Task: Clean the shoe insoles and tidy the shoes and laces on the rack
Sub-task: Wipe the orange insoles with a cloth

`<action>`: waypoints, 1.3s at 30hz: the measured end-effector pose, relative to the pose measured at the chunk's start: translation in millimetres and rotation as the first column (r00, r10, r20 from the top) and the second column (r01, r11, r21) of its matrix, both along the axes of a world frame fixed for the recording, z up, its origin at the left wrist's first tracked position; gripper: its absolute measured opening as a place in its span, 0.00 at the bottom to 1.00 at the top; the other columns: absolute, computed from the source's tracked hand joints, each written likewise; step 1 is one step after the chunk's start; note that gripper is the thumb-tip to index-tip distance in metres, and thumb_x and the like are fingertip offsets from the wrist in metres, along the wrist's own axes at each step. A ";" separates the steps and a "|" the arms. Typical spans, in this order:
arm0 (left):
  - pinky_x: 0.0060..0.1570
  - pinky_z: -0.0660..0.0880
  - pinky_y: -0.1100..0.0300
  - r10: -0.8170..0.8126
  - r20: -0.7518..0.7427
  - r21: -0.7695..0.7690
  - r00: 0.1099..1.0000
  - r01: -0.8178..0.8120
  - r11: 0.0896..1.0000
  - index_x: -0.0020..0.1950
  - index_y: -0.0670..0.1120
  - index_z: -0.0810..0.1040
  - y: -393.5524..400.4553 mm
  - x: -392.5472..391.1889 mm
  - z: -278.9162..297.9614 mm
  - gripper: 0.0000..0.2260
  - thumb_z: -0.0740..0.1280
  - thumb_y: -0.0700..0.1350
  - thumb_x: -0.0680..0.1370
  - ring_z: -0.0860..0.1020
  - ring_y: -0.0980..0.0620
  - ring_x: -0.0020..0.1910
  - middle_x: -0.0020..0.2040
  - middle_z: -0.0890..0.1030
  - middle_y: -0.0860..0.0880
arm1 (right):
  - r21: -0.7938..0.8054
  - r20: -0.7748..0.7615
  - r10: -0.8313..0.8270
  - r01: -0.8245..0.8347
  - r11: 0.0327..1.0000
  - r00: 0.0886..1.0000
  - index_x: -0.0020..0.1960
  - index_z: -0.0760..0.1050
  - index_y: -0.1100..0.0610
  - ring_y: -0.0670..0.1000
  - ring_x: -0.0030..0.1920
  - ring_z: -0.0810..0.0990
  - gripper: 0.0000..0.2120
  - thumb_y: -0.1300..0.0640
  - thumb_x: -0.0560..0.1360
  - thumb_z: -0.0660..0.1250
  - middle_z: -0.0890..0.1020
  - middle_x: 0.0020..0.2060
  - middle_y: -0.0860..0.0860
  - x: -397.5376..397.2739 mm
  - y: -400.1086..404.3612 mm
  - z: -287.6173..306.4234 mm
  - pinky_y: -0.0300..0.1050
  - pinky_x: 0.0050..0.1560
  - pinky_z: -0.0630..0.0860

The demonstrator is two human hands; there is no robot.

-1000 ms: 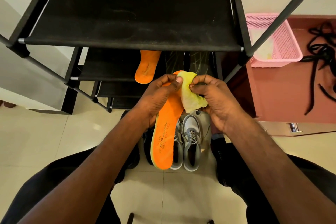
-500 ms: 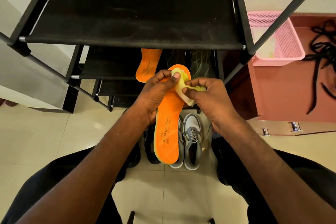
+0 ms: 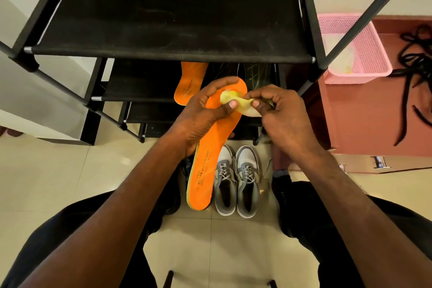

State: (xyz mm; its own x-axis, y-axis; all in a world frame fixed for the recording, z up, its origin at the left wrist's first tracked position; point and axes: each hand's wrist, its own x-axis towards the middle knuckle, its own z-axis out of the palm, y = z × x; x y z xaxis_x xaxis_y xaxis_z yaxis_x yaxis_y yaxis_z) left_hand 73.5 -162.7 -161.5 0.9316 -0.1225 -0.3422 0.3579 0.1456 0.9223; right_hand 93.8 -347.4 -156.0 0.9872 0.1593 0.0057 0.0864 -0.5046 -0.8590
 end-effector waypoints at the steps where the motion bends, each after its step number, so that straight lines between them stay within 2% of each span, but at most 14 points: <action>1: 0.47 0.83 0.37 0.005 0.001 0.028 1.000 -0.005 1.000 0.66 0.50 0.79 0.0 -0.6 0.3 0.14 0.71 0.43 0.80 0.82 0.38 0.59 0.66 0.78 0.47 | 0.006 0.000 0.010 -0.010 1.000 1.000 0.57 0.85 0.50 0.37 0.55 0.79 0.13 0.65 0.81 0.68 0.84 0.52 0.42 0.0 -1.2 1.6 0.22 0.51 0.70; 4: 0.43 0.84 0.40 0.051 -0.053 0.070 0.997 -0.047 0.996 0.56 0.43 0.79 -0.1 -1.6 2.4 0.07 0.71 0.44 0.80 0.83 0.35 0.54 0.60 0.80 0.40 | 0.023 -0.015 0.009 -0.008 1.000 1.000 0.59 0.83 0.47 0.40 0.54 0.81 0.13 0.63 0.81 0.68 0.84 0.51 0.41 0.5 -4.3 3.7 0.30 0.49 0.73; 8: 0.36 0.83 0.51 0.053 -0.065 0.112 0.997 -0.045 0.993 0.58 0.36 0.76 0.5 -0.3 6.9 0.13 0.69 0.45 0.81 0.86 0.49 0.42 0.53 0.81 0.43 | -0.001 -0.012 -0.040 0.040 0.999 0.999 0.59 0.80 0.47 0.42 0.45 0.81 0.10 0.60 0.82 0.68 0.82 0.43 0.42 2.9 -7.8 1.7 0.37 0.40 0.73; 11: 0.37 0.84 0.48 0.063 -0.086 0.106 0.994 -0.054 0.993 0.59 0.34 0.75 -0.7 -1.4 8.6 0.16 0.68 0.47 0.82 0.86 0.48 0.41 0.53 0.83 0.41 | -0.016 0.032 0.019 -0.019 1.000 0.999 0.59 0.79 0.44 0.45 0.46 0.82 0.10 0.54 0.80 0.72 0.82 0.46 0.42 2.1 -10.4 5.8 0.44 0.41 0.79; 14: 0.42 0.84 0.40 0.070 -0.112 0.097 0.991 -0.059 0.994 0.59 0.34 0.75 0.5 -1.5 10.2 0.17 0.68 0.48 0.82 0.86 0.39 0.48 0.55 0.83 0.36 | 0.004 -0.007 0.064 -0.064 0.998 0.998 0.59 0.79 0.43 0.50 0.51 0.83 0.17 0.58 0.75 0.77 0.83 0.50 0.47 3.5 -12.1 3.4 0.52 0.49 0.83; 17: 0.44 0.83 0.36 0.070 -0.128 0.102 0.989 -0.058 0.993 0.59 0.34 0.74 1.5 -1.4 11.7 0.18 0.68 0.50 0.82 0.84 0.33 0.52 0.56 0.83 0.35 | 0.100 -0.081 -0.069 0.077 0.992 0.994 0.56 0.81 0.46 0.52 0.49 0.85 0.16 0.63 0.74 0.77 0.85 0.48 0.51 6.9 -14.4 1.6 0.49 0.46 0.84; 20: 0.41 0.85 0.43 0.071 -0.119 0.103 0.990 -0.058 0.993 0.57 0.38 0.76 2.2 -1.5 11.0 0.14 0.68 0.50 0.82 0.86 0.40 0.47 0.52 0.83 0.40 | 0.206 -0.305 -0.156 0.225 0.952 0.940 0.51 0.83 0.51 0.43 0.37 0.84 0.08 0.63 0.77 0.74 0.86 0.43 0.51 7.4 -14.6 3.3 0.35 0.32 0.77; 24: 0.37 0.84 0.48 0.080 -0.086 0.116 0.993 -0.070 0.991 0.58 0.39 0.76 1.6 -1.6 12.2 0.13 0.67 0.49 0.83 0.87 0.45 0.45 0.52 0.83 0.43 | -0.027 -0.244 -0.148 0.146 0.989 0.958 0.44 0.84 0.50 0.46 0.41 0.86 0.04 0.53 0.78 0.75 0.87 0.39 0.47 7.7 -15.9 -4.2 0.45 0.43 0.82; 28: 0.33 0.81 0.58 0.082 -0.044 0.161 0.996 -0.074 0.984 0.57 0.39 0.75 1.7 -1.8 12.7 0.11 0.66 0.47 0.83 0.85 0.54 0.39 0.51 0.81 0.46 | -0.152 -0.200 -0.124 0.094 0.984 0.972 0.44 0.84 0.51 0.43 0.42 0.83 0.09 0.47 0.79 0.72 0.85 0.39 0.45 5.2 -15.6 3.0 0.39 0.41 0.74; 30: 0.33 0.81 0.59 0.087 -0.038 0.168 0.996 -0.079 0.983 0.58 0.38 0.75 1.7 -1.8 12.3 0.12 0.66 0.47 0.83 0.85 0.55 0.39 0.52 0.80 0.46 | -0.038 -0.237 -0.142 0.137 0.990 0.961 0.45 0.84 0.53 0.44 0.42 0.82 0.08 0.51 0.80 0.72 0.85 0.40 0.47 6.1 -14.4 4.0 0.40 0.43 0.75; 32: 0.34 0.82 0.56 0.091 -0.025 0.176 0.996 -0.085 0.981 0.59 0.37 0.75 2.3 -1.8 12.0 0.14 0.67 0.48 0.83 0.86 0.53 0.41 0.53 0.81 0.46 | 0.182 -0.349 -0.151 0.225 0.957 0.925 0.47 0.83 0.55 0.46 0.39 0.82 0.03 0.59 0.80 0.72 0.86 0.40 0.49 7.8 -13.0 5.2 0.41 0.39 0.78; 35: 0.39 0.84 0.45 0.088 -0.023 0.167 0.996 -0.083 0.982 0.58 0.37 0.74 4.1 -0.7 9.8 0.15 0.68 0.48 0.82 0.87 0.44 0.47 0.54 0.82 0.44 | 0.389 -0.434 -0.116 0.302 0.870 0.894 0.50 0.82 0.54 0.49 0.41 0.83 0.08 0.66 0.79 0.70 0.85 0.40 0.51 9.2 -13.6 7.6 0.43 0.35 0.79; 37: 0.41 0.84 0.44 0.085 -0.014 0.176 0.996 -0.081 0.981 0.55 0.38 0.75 4.0 -0.3 8.4 0.13 0.69 0.49 0.82 0.86 0.45 0.46 0.50 0.84 0.47 | 0.338 -0.409 -0.127 0.279 0.899 0.904 0.52 0.81 0.53 0.50 0.41 0.82 0.09 0.66 0.80 0.68 0.84 0.42 0.53 7.4 -13.4 5.2 0.41 0.34 0.79; 39: 0.40 0.84 0.48 0.076 0.012 0.202 0.997 -0.077 0.976 0.50 0.41 0.76 3.1 0.2 6.7 0.11 0.69 0.49 0.82 0.86 0.50 0.45 0.45 0.84 0.52 | 0.183 -0.299 -0.152 0.213 0.960 0.942 0.55 0.80 0.53 0.49 0.40 0.81 0.09 0.65 0.82 0.66 0.84 0.45 0.53 5.2 -12.3 0.8 0.39 0.34 0.79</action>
